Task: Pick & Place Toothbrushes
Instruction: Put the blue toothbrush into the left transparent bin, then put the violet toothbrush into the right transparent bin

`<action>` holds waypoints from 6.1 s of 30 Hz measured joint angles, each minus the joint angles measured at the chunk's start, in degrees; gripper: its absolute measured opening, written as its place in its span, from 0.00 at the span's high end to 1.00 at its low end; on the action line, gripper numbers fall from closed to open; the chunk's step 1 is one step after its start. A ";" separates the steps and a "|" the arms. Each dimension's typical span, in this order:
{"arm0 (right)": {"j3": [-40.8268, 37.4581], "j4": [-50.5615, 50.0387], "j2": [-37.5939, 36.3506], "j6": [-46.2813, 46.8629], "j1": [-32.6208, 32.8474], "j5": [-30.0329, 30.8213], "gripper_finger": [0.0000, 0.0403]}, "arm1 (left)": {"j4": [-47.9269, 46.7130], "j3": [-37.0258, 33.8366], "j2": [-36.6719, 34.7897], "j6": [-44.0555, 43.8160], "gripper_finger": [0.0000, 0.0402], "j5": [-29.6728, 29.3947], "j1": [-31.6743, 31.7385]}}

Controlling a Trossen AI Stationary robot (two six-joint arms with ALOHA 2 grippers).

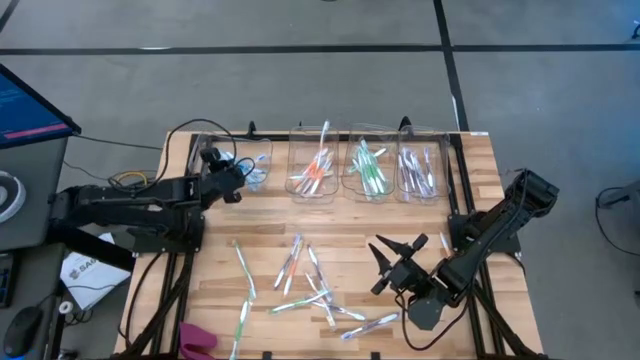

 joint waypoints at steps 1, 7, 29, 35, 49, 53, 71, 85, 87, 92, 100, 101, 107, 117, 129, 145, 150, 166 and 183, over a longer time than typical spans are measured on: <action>0.00 -0.01 0.00 0.27 0.00 0.00 0.70 | -0.46 0.00 0.06 0.03 0.81 0.01 0.39; 0.00 -1.41 0.00 1.32 0.00 -0.04 0.70 | -6.65 0.00 0.93 0.16 0.78 6.00 2.25; 0.00 -1.73 0.02 1.32 -0.68 -3.04 0.70 | -7.11 0.00 2.69 6.13 0.78 -6.29 2.54; 0.00 -1.70 0.02 1.29 -0.77 -4.40 0.70 | -6.99 0.00 6.50 6.06 0.78 -0.13 2.48; 0.00 -1.70 0.02 1.29 -0.76 -6.45 0.70 | -6.94 0.00 9.19 4.30 0.78 1.12 2.48; 0.00 -1.70 0.02 1.27 -0.73 -6.45 0.70 | -6.96 0.02 8.37 4.30 0.78 -0.14 1.33; -0.02 -5.32 0.00 5.84 -2.64 -64.30 0.70 | 14.25 3.78 -1.47 -21.37 0.78 30.40 -20.90; -0.02 -7.82 1.73 23.53 -4.30 -85.64 0.70 | 29.00 2.95 4.22 -24.22 0.78 36.78 -35.77; 0.00 -7.47 2.84 21.90 -3.86 -85.60 0.70 | 30.00 2.95 5.25 -24.43 0.78 36.73 -35.77; 0.05 -3.67 5.81 16.33 -2.25 -85.38 0.70 | 30.61 2.95 7.46 -24.49 0.78 36.55 -35.75; 1.22 -4.90 12.91 15.55 -2.27 -85.07 0.67 | 31.73 2.91 9.52 -24.89 0.78 36.60 -35.73; 1.87 -6.06 13.86 15.55 -2.27 -85.07 0.65 | 31.59 2.91 9.52 -25.35 0.78 36.60 -35.72; 5.62 -14.51 17.37 15.53 -2.57 -85.48 0.54 | 31.92 2.91 9.30 -25.53 0.78 36.64 -35.71; 6.40 -18.50 20.28 12.33 -3.04 -86.82 0.52 | 32.07 2.91 9.30 -25.52 0.78 36.69 -35.73; 7.23 -21.10 20.13 11.33 -3.52 -87.18 0.96 | 32.05 2.91 9.30 -27.03 0.78 36.71 -35.73; 27.94 -70.25 20.87 23.92 -2.05 -84.65 0.98 | 31.99 2.91 9.30 -28.17 0.78 36.69 -35.75; 35.60 -89.13 20.70 31.94 -0.64 -79.40 0.98 | 32.05 2.91 9.30 -30.56 0.78 36.66 -35.75; 25.45 -88.29 4.47 36.56 -14.96 -58.22 0.98 | 33.47 2.91 9.32 -35.87 0.78 36.45 -35.53; 5.93 -84.07 -34.34 55.19 -50.67 -54.33 0.97 | 34.33 2.91 9.31 -35.80 0.78 35.97 -33.15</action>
